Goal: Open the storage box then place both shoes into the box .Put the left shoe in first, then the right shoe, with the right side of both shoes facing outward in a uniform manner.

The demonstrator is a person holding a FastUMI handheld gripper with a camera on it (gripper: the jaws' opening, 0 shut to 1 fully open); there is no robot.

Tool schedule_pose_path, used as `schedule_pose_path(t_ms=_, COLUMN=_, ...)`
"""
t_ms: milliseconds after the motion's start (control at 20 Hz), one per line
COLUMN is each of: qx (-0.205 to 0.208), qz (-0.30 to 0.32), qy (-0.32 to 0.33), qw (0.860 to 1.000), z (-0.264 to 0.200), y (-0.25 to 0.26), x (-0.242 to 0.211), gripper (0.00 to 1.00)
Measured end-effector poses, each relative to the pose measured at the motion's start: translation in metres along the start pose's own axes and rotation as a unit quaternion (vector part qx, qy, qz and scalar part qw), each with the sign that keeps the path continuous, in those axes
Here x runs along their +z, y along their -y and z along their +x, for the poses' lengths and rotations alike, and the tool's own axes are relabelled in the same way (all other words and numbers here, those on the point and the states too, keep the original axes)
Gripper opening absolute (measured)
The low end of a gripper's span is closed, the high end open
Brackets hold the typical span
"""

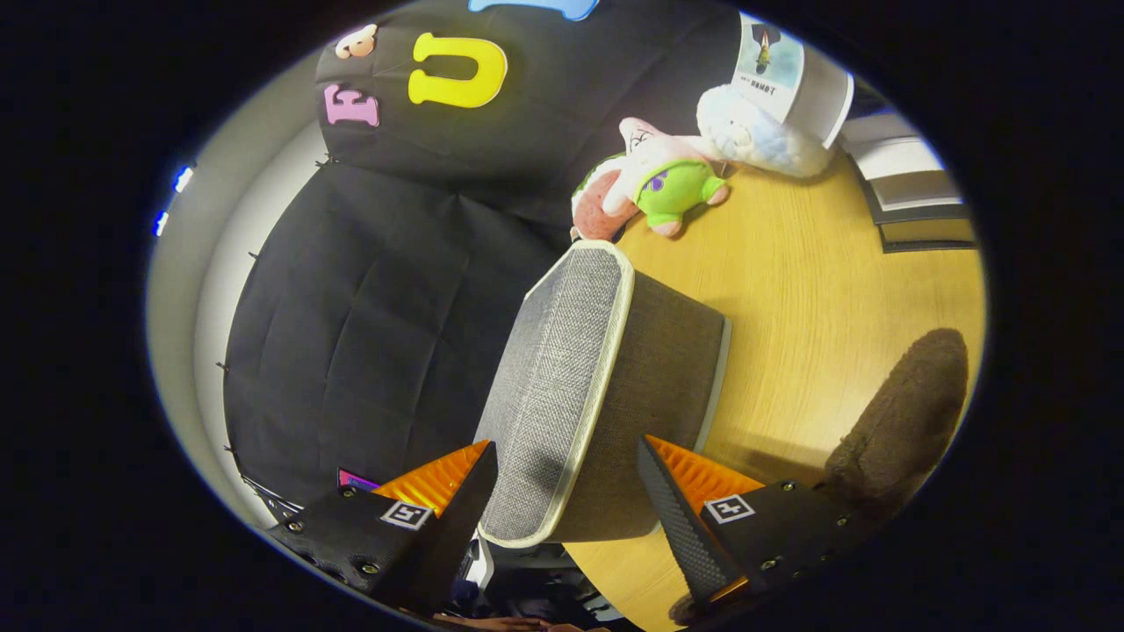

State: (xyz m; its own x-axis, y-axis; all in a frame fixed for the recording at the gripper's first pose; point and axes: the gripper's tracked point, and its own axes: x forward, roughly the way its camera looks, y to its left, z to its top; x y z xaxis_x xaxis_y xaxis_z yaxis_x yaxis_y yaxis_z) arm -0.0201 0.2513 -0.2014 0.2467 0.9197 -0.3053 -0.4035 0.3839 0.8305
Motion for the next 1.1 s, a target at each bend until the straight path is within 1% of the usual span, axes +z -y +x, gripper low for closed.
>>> schedule_pose_path(t_ms=200, qx=0.011, qz=0.008, qy=-0.021, qw=1.0, z=0.013, y=-0.002, x=-0.009, gripper=0.97)
schedule_pose_path(t_ms=300, qx=0.02, qz=0.011, qy=-0.018, qw=1.0, z=0.011, y=-0.008, x=-0.008, gripper=0.94)
schedule_pose_path(t_ms=400, qx=0.027, qz=0.022, qy=-0.017, qw=0.999, z=0.007, y=-0.015, x=-0.006, gripper=0.7)
schedule_pose_path(t_ms=450, qx=0.031, qz=0.021, qy=-0.025, qw=0.999, z=0.011, y=-0.015, x=-0.01, gripper=0.52)
schedule_pose_path(t_ms=500, qx=0.037, qz=0.026, qy=-0.014, qw=0.999, z=0.006, y=-0.017, x=-0.004, gripper=0.52)
schedule_pose_path(t_ms=550, qx=0.043, qz=0.041, qy=0.001, qw=0.998, z=0.007, y=-0.02, x=0.0, gripper=0.29)
schedule_pose_path(t_ms=600, qx=0.047, qz=0.039, qy=0.003, qw=0.998, z=0.002, y=-0.023, x=0.004, gripper=0.18)
schedule_pose_path(t_ms=650, qx=0.05, qz=0.032, qy=-0.006, qw=0.998, z=0.004, y=-0.026, x=-0.001, gripper=0.14)
schedule_pose_path(t_ms=700, qx=0.051, qz=0.036, qy=0.007, qw=0.998, z=0.009, y=-0.028, x=0.001, gripper=0.14)
schedule_pose_path(t_ms=750, qx=0.047, qz=0.044, qy=0.005, qw=0.998, z=0.008, y=-0.03, x=0.002, gripper=0.01)
schedule_pose_path(t_ms=900, qx=0.031, qz=0.061, qy=-0.004, qw=0.998, z=0.001, y=-0.037, x=0.006, gripper=0.0)
schedule_pose_path(t_ms=1000, qx=0.009, qz=0.056, qy=-0.001, qw=0.998, z=0.002, y=-0.044, x=0.006, gripper=0.0)
schedule_pose_path(t_ms=1100, qx=-0.003, qz=0.054, qy=0.009, qw=0.998, z=0.001, y=-0.056, x=0.013, gripper=0.0)
